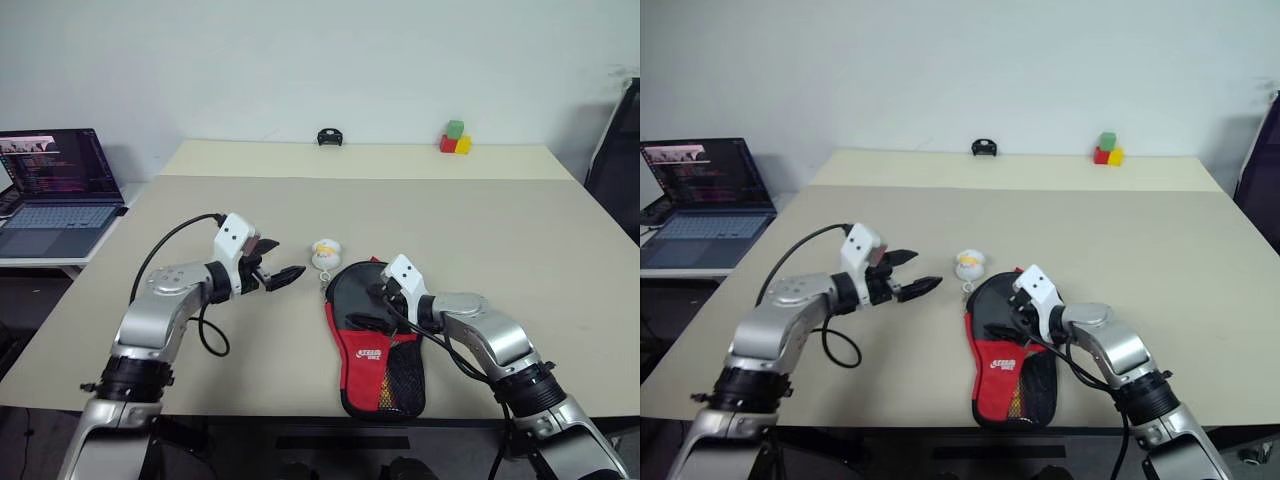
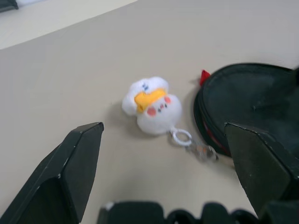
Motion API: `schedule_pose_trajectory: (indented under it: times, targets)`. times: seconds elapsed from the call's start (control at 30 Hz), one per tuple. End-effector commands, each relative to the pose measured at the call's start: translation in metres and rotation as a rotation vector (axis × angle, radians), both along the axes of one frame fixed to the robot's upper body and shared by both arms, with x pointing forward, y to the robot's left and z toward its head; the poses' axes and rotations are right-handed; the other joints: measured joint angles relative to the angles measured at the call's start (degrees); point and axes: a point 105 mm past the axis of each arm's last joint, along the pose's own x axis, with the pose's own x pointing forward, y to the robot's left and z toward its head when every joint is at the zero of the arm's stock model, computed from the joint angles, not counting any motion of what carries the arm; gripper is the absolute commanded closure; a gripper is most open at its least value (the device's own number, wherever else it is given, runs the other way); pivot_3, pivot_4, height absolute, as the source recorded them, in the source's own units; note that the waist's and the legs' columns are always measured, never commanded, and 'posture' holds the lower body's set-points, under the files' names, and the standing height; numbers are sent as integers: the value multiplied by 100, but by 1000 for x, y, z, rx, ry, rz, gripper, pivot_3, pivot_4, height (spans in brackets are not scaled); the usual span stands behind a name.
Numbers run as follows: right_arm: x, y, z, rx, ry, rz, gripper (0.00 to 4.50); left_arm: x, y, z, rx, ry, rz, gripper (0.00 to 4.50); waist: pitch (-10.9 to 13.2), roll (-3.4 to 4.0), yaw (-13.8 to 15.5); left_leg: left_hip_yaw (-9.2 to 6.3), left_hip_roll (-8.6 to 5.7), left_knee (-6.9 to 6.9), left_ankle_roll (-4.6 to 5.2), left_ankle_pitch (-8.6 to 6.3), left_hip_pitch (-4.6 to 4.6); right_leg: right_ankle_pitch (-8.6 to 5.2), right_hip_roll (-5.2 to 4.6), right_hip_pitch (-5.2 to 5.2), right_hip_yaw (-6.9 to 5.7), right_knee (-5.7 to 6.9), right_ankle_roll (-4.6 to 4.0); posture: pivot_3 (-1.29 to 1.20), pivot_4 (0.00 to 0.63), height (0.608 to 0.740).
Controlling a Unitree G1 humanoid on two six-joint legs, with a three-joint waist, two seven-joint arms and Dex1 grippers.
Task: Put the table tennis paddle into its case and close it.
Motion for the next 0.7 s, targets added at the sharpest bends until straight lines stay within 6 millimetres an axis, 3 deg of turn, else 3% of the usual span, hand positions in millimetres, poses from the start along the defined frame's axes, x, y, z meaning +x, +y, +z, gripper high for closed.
schedule_pose_trajectory:
  times: [0.03, 0.2, 0.37, 0.7]
  targets:
    - [-1, -2, -6, -10, 17, -20, 20, 13, -6, 8, 2, -19, 8, 0, 0, 0, -4, 0, 0, 0, 0, 0, 0, 0, 0, -1, 0, 0, 0, 0, 150, 740]
    - [-4, 4, -9, 4, 27, -21, 20, 44, -24, 1, 25, 11, 31, 0, -3, -4, -1, 0, -1, 4, -1, 1, 0, 0, 1, -2, -3, 6, 0, 0, 150, 740]
    - [-7, 8, -10, 12, 32, -20, 20, 63, -39, -5, 26, 57, 37, 0, -3, -5, -23, 3, -6, 6, -1, 1, 0, 0, 0, -5, -6, 12, 1, 0, 150, 740]
    - [-7, 12, -10, 26, 27, -32, 20, 72, -56, -31, 70, 182, 57, 0, -3, -6, -32, 6, -6, 6, -1, 1, 2, 0, 3, -9, -9, 19, 1, 0, 150, 740]
